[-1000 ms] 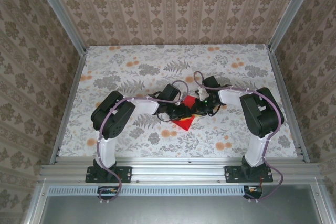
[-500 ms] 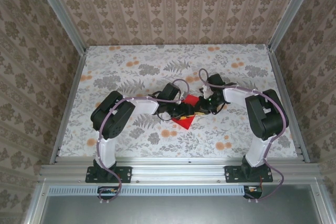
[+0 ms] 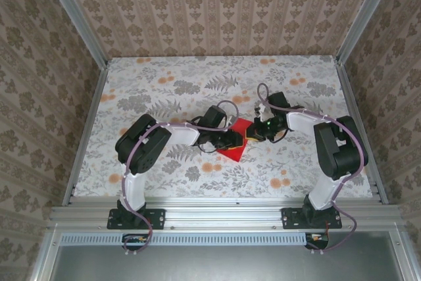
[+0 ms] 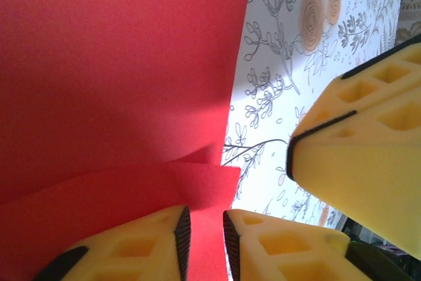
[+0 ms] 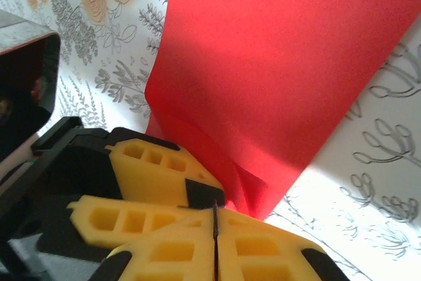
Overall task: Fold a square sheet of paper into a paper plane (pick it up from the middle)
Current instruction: Fold the triangle a second time at the center of the table.
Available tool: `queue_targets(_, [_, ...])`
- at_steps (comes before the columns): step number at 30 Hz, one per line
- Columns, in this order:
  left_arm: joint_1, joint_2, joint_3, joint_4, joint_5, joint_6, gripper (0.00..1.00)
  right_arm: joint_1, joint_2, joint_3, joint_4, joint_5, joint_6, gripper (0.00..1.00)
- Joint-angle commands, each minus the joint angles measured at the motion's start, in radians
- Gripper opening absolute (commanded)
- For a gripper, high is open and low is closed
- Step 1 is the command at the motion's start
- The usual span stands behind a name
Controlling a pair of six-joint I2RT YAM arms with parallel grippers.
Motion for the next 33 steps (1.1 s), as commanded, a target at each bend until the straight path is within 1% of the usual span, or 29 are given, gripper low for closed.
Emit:
queue_targets(1, [-0.007,0.021,-0.023,-0.009,-0.008,0.021,0.26,-0.004,-0.003,-0.009,0.029,-0.052,0.031,0.09])
queue_targets(7, [-0.007,0.026,-0.024,-0.004,-0.009,0.021,0.17,-0.001,0.01,-0.024,0.031,-0.066,0.033,0.08])
queue_targets(13, [-0.006,0.032,-0.024,-0.001,-0.013,0.022,0.13,0.015,0.032,-0.038,0.041,-0.07,0.033,0.07])
queue_targets(18, [-0.006,0.032,-0.025,0.005,-0.015,0.02,0.12,0.033,0.061,-0.04,0.054,-0.059,0.035,0.06])
queue_targets(33, [-0.007,0.026,-0.015,0.009,-0.001,0.017,0.11,0.047,0.132,-0.008,0.005,0.06,-0.019,0.06])
